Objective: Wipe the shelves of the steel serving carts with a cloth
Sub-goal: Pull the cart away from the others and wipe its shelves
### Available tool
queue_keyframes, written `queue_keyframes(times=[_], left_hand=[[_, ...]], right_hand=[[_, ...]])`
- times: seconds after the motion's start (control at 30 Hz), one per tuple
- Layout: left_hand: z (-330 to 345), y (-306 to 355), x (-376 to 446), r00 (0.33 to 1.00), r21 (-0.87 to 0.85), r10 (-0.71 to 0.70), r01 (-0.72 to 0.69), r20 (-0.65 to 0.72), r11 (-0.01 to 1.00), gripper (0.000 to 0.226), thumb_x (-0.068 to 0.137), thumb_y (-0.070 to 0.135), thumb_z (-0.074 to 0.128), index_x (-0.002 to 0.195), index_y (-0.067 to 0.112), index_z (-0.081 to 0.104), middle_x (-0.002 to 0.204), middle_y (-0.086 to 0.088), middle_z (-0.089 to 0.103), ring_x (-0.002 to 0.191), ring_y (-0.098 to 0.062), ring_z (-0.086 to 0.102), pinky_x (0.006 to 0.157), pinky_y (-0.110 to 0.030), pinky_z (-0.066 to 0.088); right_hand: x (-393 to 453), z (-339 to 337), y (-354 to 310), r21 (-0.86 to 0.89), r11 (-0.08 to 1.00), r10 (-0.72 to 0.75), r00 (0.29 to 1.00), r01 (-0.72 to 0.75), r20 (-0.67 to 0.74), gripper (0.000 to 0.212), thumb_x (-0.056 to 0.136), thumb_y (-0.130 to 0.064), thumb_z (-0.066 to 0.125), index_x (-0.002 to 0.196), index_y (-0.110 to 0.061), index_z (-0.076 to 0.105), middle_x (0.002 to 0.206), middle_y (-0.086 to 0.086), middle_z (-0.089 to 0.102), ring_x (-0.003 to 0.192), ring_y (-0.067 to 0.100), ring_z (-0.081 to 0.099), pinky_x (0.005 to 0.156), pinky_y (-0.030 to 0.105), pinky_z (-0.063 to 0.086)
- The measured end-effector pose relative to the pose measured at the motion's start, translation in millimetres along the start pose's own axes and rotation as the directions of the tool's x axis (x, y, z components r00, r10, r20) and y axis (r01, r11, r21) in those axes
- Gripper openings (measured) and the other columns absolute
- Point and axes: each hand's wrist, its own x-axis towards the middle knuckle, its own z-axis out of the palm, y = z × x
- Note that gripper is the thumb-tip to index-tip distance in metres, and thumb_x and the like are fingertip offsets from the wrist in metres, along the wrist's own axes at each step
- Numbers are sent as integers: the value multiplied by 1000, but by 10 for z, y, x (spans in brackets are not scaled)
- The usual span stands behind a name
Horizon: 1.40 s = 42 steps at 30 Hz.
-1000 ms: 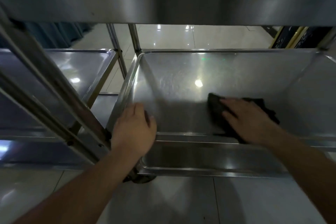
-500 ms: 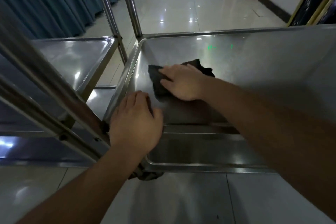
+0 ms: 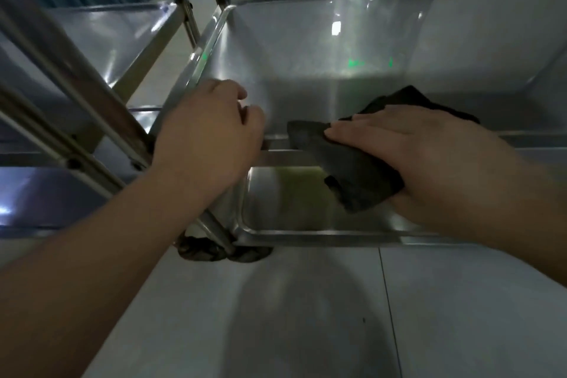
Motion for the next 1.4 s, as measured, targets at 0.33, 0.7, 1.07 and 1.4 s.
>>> queue_keyframes(times=[0.33, 0.7, 1.07, 1.4], left_hand=[[-12, -260, -1005, 861, -8, 505, -505, 67, 863, 20, 95, 30, 60, 106, 19, 72, 102, 2, 66, 93, -22, 62, 85, -46, 51], [1090, -1227, -1394, 864, 46, 197, -245, 464, 968, 38, 86, 48, 43, 95, 30, 75, 92, 9, 69, 84, -20, 67, 76, -39, 58], [1535, -1622, -1185, 901, -400, -273, 399, 337, 825, 54, 82, 56, 78, 121, 30, 52, 104, 18, 69, 97, 5, 67, 81, -19, 53], [1840, -1539, -956, 920, -779, -359, 337, 154, 529, 28, 92, 7, 71, 71, 23, 62, 65, 10, 62, 68, -10, 61, 71, -27, 52]], right_hand=[[-414, 480, -519, 139, 989, -120, 797, 46, 592, 57, 92, -50, 57, 143, -53, 30, 115, -14, 68, 90, 16, 69, 70, 38, 60], [109, 1740, -71, 65, 990, 86, 899, -126, 430, 40, 89, -34, 64, 126, -37, 51, 88, -2, 65, 71, 20, 58, 60, 35, 49], [1178, 2828, -156, 234, 790, 549, 824, -566, 137, 36, 98, -17, 58, 132, -7, 50, 115, 21, 66, 106, 42, 63, 75, 35, 38], [1129, 3342, -721, 223, 895, 214, 811, -386, 544, 55, 111, -44, 20, 165, -32, 17, 175, -2, 4, 160, 23, -2, 128, 50, -2]])
